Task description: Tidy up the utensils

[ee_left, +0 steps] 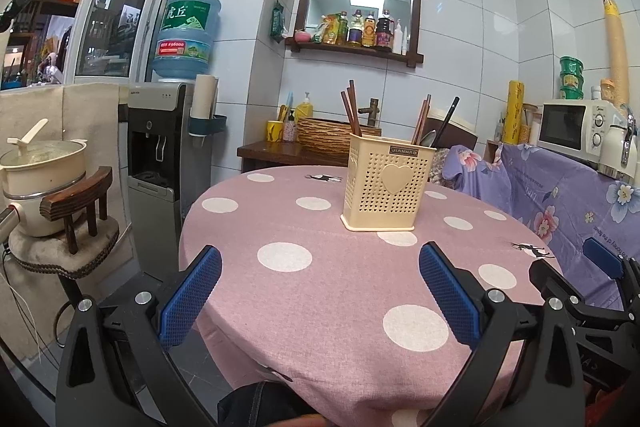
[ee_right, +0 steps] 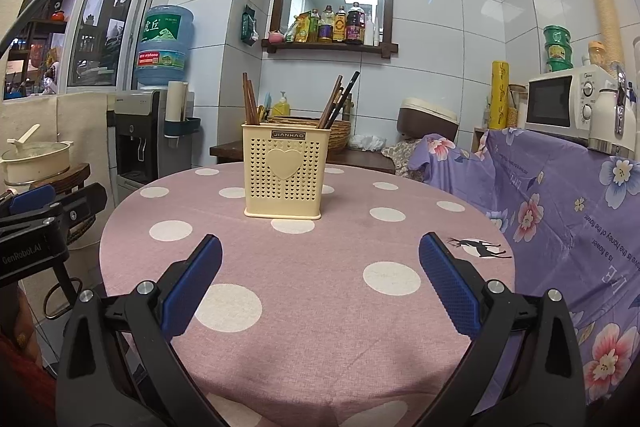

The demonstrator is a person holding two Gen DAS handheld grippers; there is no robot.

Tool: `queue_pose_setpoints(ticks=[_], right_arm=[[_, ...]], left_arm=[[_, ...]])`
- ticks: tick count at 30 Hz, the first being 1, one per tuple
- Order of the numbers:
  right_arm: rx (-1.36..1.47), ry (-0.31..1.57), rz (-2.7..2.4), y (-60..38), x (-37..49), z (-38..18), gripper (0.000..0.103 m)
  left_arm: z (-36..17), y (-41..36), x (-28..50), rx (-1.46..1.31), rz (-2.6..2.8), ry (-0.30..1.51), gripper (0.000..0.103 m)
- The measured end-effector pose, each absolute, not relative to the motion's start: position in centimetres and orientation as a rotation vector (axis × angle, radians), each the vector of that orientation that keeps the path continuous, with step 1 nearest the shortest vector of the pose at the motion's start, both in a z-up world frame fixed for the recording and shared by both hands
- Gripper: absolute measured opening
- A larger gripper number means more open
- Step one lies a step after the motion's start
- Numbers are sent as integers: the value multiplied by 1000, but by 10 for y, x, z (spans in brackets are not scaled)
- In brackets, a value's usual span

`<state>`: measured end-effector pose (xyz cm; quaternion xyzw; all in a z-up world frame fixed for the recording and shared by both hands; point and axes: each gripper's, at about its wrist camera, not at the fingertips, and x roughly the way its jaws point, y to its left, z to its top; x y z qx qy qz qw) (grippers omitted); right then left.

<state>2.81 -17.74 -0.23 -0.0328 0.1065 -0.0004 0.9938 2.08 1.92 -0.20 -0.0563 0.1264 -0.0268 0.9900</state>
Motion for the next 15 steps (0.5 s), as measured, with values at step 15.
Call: queue_pose_setpoints(ticks=[15], right_arm=[[-65, 211, -4, -177, 27, -3, 97]], left_arm=[[-2, 21, 21, -114, -43, 253, 98]])
